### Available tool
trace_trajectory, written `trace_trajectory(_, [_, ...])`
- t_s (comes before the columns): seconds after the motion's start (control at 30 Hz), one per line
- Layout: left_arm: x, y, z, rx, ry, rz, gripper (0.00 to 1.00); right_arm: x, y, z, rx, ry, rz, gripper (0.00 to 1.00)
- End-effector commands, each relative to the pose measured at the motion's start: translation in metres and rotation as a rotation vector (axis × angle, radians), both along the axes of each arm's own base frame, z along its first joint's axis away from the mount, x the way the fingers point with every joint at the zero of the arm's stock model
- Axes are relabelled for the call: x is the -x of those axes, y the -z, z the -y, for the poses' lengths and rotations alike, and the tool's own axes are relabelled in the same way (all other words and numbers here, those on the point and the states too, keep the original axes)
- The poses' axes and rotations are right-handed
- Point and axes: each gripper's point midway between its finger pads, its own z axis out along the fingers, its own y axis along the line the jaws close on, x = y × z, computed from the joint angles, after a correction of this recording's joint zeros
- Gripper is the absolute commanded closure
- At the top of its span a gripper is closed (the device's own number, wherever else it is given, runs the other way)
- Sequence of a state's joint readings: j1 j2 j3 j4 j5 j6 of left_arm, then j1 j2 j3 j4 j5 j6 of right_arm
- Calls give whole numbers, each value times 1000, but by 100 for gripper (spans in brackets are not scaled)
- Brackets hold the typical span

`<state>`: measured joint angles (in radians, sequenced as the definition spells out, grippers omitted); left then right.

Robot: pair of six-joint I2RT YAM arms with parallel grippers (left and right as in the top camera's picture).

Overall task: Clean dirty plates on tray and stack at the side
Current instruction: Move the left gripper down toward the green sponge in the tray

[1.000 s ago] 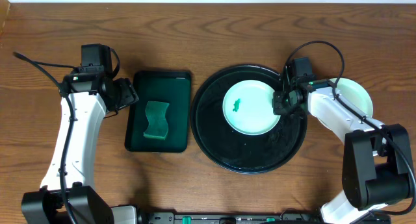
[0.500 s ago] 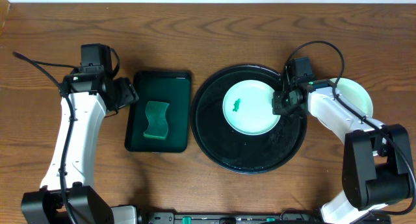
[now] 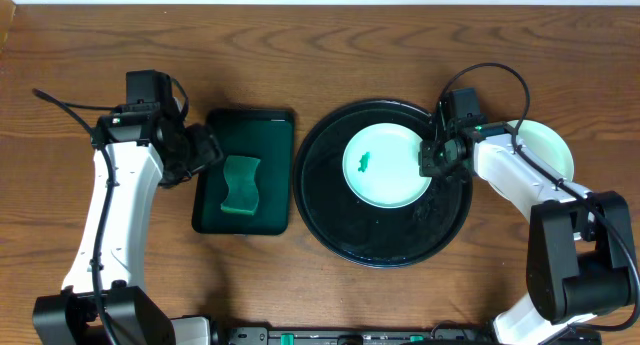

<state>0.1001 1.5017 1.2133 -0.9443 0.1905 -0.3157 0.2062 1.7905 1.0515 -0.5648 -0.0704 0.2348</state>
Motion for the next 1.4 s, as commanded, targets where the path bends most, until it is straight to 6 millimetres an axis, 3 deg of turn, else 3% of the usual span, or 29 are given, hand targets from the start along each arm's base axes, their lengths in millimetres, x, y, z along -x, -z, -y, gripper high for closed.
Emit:
trace_trajectory(0.0, [9, 6, 18, 64, 40, -33, 37, 2, -2, 0, 5, 12, 3, 99])
trace_trajectory(0.3, [24, 18, 42, 60, 124, -87, 39, 2, -2, 0, 5, 12, 2, 99])
trace_trajectory(0.4, [25, 22, 49, 54, 150, -87, 44, 2, -2, 0, 4, 11, 2, 99])
trace_trajectory(0.6, [27, 34, 50, -35, 186, -86, 57, 3, -2, -2, 4, 5, 2, 99])
trace_trajectory(1.03, [22, 54, 42, -105, 184, -83, 58, 4, -2, -4, 4, -1, 1, 99])
trace_trajectory(1.37, [8, 83, 44, -115, 235, -110, 59, 4, -2, -4, 5, -1, 2, 99])
